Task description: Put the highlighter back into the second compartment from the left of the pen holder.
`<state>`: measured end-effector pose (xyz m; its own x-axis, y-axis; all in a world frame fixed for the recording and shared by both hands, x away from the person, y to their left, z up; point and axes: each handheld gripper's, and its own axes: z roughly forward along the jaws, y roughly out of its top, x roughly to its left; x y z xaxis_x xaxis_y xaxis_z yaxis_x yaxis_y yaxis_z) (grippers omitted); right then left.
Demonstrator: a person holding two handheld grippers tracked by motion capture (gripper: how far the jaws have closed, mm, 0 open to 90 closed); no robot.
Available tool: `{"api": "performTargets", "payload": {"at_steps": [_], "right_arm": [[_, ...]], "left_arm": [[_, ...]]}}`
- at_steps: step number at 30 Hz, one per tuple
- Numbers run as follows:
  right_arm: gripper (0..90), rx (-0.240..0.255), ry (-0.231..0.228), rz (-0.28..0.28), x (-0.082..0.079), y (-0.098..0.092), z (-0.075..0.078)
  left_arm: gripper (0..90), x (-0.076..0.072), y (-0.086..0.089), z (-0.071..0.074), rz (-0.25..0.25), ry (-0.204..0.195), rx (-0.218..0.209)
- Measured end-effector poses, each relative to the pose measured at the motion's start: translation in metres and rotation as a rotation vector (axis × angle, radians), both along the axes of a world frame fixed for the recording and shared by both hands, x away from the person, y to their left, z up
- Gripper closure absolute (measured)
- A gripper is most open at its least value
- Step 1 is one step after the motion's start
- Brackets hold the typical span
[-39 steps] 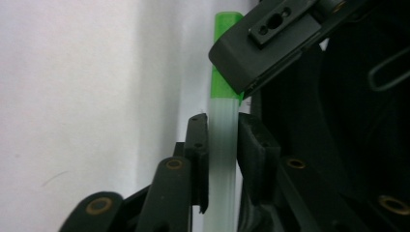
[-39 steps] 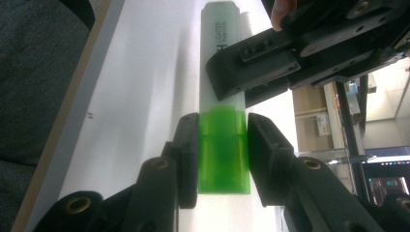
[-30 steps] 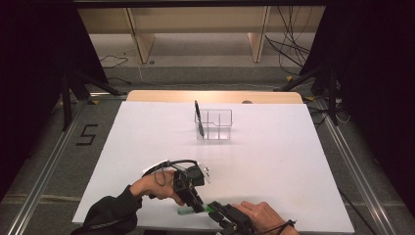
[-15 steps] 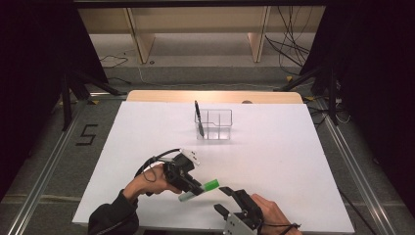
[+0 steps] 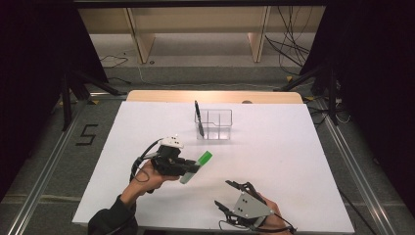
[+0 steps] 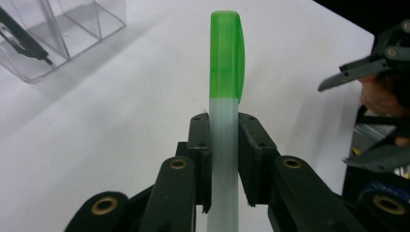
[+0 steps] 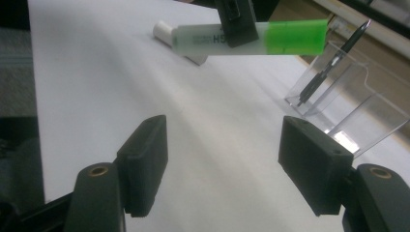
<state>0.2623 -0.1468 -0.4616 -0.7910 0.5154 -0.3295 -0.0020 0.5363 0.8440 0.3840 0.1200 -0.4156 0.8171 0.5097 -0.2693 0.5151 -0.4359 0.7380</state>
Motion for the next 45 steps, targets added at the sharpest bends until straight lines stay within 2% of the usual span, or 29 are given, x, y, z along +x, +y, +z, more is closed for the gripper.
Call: {"api": "performTargets", "payload": {"at_steps": [8,11,14,16,21,26,29,31,35,41,45], "right_arm": [[32.1,0.172,0.164,-0.057,0.008,-0.016,0.003],[30.7,0.222,0.204,-0.088,0.012,-0.023,0.002],[30.4,0.266,0.241,-0.115,0.014,-0.03,0.002],[30.2,0.28,0.244,-0.128,0.015,-0.034,0.002],[29.3,0.289,0.243,-0.148,0.012,-0.039,0.003],[27.5,0.314,0.249,-0.171,0.011,-0.042,0.003],[27.2,0.306,0.236,-0.191,0.007,-0.042,0.004],[27.2,0.3,0.237,-0.184,0.005,-0.042,0.004],[27.2,0.296,0.231,-0.194,0.002,-0.042,0.004],[27.1,0.3,0.236,-0.2,0.001,-0.044,0.003],[25.9,0.324,0.246,-0.21,0.002,-0.045,0.004]], "left_arm": [[77.2,0.005,0.003,0.001,0.113,-0.06,-0.084],[77.2,0.007,0.0,0.004,0.149,-0.097,-0.109],[77.1,0.012,-0.005,0.008,0.171,-0.11,-0.145],[77.1,0.016,-0.008,0.011,0.188,-0.115,-0.171],[77.2,0.03,-0.018,0.018,0.232,-0.145,-0.187],[77.2,0.044,-0.022,0.024,0.297,-0.163,-0.23],[77.2,0.052,-0.024,0.025,0.32,-0.169,-0.235],[77.2,0.056,-0.024,0.025,0.331,-0.171,-0.237],[77.2,0.067,-0.026,0.024,0.377,-0.199,-0.258],[77.2,0.081,-0.03,0.025,0.404,-0.206,-0.288],[77.2,0.089,-0.034,0.026,0.423,-0.209,-0.297]]}}
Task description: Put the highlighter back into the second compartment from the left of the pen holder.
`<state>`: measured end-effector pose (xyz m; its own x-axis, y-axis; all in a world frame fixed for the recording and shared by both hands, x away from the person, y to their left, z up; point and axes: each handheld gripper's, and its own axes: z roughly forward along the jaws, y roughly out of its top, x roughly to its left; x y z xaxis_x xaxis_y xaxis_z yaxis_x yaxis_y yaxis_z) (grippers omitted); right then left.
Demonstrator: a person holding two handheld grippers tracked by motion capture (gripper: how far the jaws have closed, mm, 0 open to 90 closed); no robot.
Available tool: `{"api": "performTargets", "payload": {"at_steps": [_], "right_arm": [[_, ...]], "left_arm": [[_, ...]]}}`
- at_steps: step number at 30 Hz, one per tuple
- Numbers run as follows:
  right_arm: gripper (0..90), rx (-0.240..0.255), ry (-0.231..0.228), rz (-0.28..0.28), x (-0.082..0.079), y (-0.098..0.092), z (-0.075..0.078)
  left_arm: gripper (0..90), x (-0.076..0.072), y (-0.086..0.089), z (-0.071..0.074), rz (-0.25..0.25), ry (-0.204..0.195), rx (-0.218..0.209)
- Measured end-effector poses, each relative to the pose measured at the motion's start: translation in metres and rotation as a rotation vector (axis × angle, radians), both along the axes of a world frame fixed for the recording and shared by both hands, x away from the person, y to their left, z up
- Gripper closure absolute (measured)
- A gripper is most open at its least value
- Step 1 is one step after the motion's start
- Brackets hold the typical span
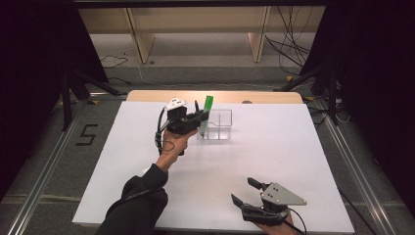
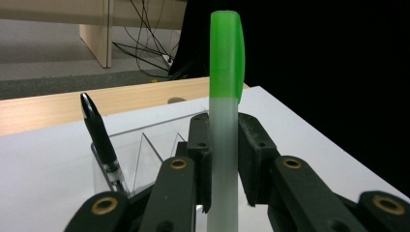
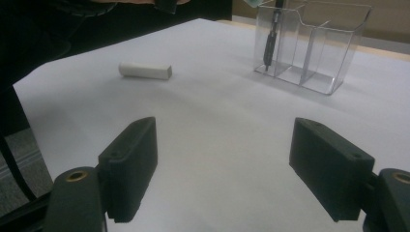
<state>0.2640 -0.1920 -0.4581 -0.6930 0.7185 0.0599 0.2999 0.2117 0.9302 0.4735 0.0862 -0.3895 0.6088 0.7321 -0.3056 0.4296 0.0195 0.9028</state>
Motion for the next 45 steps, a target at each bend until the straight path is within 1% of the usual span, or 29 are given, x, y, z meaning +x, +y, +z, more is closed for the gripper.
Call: {"api": "performTargets", "payload": {"at_steps": [4,5,6,8,10,13,16,21,24,25,27,29,37,39,42,45], "right_arm": [[25.5,0.008,0.006,-0.003,0.0,-0.001,0.0],[25.5,0.011,0.007,-0.001,0.0,-0.001,0.0],[25.4,0.013,0.007,-0.001,-0.001,-0.001,0.0],[25.4,0.007,0.011,0.0,-0.001,-0.001,0.0],[25.4,0.011,0.011,0.0,-0.001,-0.001,0.0],[25.4,0.016,0.014,0.002,-0.001,-0.001,0.0],[25.4,0.023,0.014,0.005,0.0,-0.001,0.0],[25.4,0.021,0.017,0.008,-0.001,-0.001,-0.001],[25.3,0.019,0.02,0.012,0.0,-0.001,-0.001],[25.2,0.023,0.019,0.012,0.0,-0.001,-0.001],[25.0,0.036,0.022,0.01,0.0,-0.001,-0.001],[24.9,0.037,0.021,0.011,-0.001,-0.002,-0.001],[24.5,0.037,0.024,0.018,0.0,-0.002,-0.001],[24.6,0.038,0.025,0.017,0.0,-0.002,-0.001],[24.5,0.037,0.025,0.017,0.0,-0.002,-0.001],[24.5,0.032,0.025,0.023,0.0,-0.002,-0.002]], "left_arm": [[77.2,0.006,-0.004,0.003,0.009,-0.009,0.005],[77.1,0.007,-0.006,0.004,0.015,-0.009,-0.001],[77.1,0.008,-0.007,0.005,0.015,-0.013,0.006],[77.2,0.012,-0.009,0.007,0.02,-0.017,0.004],[77.2,0.015,-0.011,0.009,0.028,-0.018,0.004],[77.2,0.019,-0.014,0.011,0.042,-0.03,0.016],[77.1,0.024,-0.015,0.012,0.057,-0.027,0.003],[77.1,0.032,-0.019,0.009,0.077,-0.027,0.008],[77.1,0.037,-0.023,0.005,0.082,-0.023,0.0],[77.1,0.039,-0.025,0.004,0.083,-0.016,0.003],[77.1,0.042,-0.028,0.002,0.085,-0.018,0.015],[77.1,0.044,-0.03,0.001,0.086,-0.016,0.02],[77.1,0.051,-0.035,-0.005,0.105,-0.015,0.028],[77.1,0.052,-0.036,-0.007,0.109,-0.014,0.024],[77.1,0.053,-0.038,-0.009,0.108,-0.017,0.036],[77.0,0.053,-0.04,-0.012,0.108,-0.013,0.036]]}}
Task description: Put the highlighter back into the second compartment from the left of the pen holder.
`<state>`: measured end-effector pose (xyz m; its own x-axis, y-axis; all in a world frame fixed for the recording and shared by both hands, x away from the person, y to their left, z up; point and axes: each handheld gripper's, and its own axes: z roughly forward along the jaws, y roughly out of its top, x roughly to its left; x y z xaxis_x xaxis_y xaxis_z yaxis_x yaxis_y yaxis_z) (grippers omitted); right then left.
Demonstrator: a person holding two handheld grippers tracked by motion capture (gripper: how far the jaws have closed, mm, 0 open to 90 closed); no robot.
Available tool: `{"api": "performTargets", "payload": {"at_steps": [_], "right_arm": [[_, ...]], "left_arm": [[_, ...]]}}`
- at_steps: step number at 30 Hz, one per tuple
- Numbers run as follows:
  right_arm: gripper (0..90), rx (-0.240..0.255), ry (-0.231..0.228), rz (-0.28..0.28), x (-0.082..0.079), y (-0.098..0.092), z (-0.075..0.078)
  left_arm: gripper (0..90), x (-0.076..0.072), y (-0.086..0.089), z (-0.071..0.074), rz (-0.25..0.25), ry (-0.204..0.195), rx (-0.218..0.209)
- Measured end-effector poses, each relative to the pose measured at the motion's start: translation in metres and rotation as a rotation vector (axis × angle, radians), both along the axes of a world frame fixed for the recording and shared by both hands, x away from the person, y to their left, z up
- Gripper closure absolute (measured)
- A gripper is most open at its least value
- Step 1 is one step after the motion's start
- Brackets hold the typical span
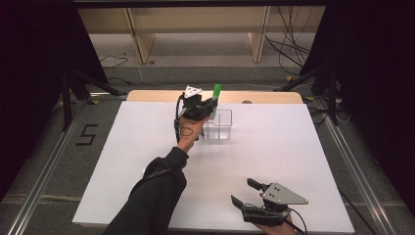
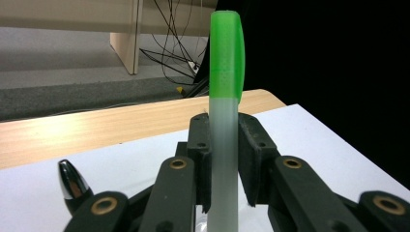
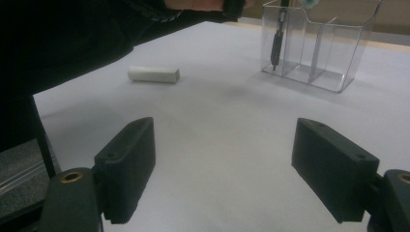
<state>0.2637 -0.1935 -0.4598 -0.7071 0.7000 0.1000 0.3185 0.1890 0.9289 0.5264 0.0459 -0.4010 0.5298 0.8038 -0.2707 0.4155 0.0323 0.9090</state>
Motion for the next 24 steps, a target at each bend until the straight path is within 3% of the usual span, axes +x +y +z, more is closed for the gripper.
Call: {"api": "performTargets", "payload": {"at_steps": [10,17,21,24], "right_arm": [[24.7,-0.007,0.001,0.012,-0.001,0.001,0.0],[24.7,-0.015,0.002,0.016,-0.001,0.002,-0.001],[24.8,-0.015,0.003,0.017,-0.001,0.002,-0.001],[24.8,-0.019,-0.001,0.017,-0.001,0.001,-0.001]], "left_arm": [[76.7,0.001,-0.003,-0.006,0.015,-0.008,0.024],[74.6,0.002,-0.004,-0.009,0.009,0.009,0.03],[44.5,-0.001,-0.003,-0.002,0.006,0.059,0.033],[32.2,-0.006,0.002,0.005,-0.029,0.076,0.03]]}}
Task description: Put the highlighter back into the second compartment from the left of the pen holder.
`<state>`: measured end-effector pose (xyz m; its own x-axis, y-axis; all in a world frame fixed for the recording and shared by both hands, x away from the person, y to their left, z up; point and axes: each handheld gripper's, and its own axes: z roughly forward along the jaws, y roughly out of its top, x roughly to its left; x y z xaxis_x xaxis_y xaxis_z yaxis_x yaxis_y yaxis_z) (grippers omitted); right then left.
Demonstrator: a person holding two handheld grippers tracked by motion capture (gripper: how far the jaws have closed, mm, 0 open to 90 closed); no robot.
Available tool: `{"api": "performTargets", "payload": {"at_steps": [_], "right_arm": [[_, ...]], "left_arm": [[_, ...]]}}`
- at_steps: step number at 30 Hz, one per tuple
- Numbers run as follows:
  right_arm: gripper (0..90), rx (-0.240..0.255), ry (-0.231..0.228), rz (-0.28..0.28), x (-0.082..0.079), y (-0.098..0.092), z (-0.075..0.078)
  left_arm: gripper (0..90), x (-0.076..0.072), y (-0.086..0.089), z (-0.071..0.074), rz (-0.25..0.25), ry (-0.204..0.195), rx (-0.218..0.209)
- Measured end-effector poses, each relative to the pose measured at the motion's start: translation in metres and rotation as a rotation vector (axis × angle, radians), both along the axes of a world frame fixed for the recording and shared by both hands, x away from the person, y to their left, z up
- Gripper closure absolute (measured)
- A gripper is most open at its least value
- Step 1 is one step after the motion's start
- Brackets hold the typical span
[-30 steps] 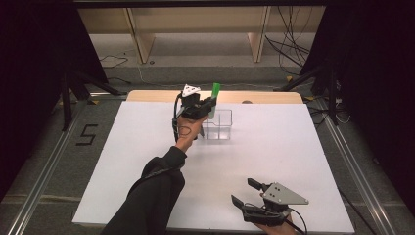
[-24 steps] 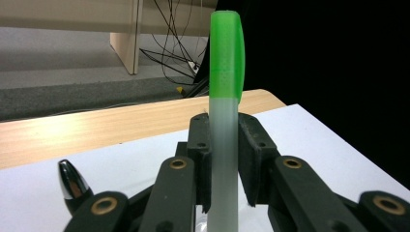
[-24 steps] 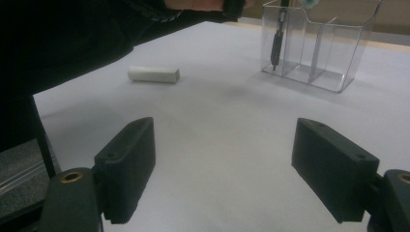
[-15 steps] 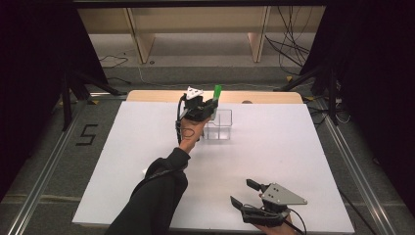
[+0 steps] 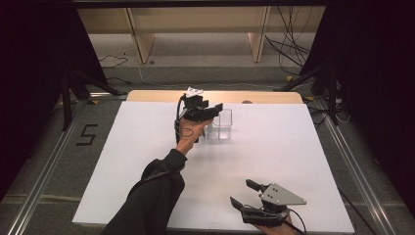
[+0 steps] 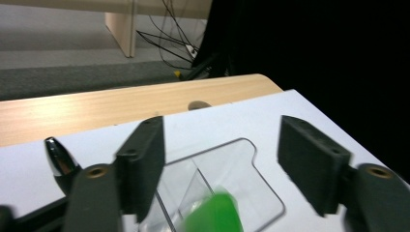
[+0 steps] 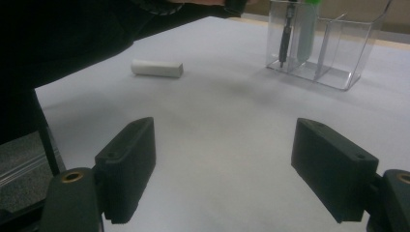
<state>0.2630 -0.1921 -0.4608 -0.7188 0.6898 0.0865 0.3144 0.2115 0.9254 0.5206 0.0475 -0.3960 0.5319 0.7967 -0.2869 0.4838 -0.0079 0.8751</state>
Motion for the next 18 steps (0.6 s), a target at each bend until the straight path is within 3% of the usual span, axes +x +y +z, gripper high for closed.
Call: {"api": "performTargets", "payload": {"at_steps": [4,12,16,18], "right_arm": [[24.8,-0.003,0.004,0.0,0.0,0.0,-0.001],[24.8,-0.004,0.008,0.005,0.0,0.003,-0.001],[24.8,-0.005,0.009,0.005,0.0,0.003,-0.001],[24.8,-0.005,0.01,0.002,0.001,0.002,-0.001]], "left_arm": [[24.2,-0.007,0.011,0.006,-0.026,0.02,0.006],[21.5,-0.026,0.032,0.01,-0.081,0.049,-0.021],[19.9,-0.035,0.044,0.008,-0.115,0.07,-0.011],[18.5,-0.04,0.052,0.006,-0.136,0.096,-0.047]]}}
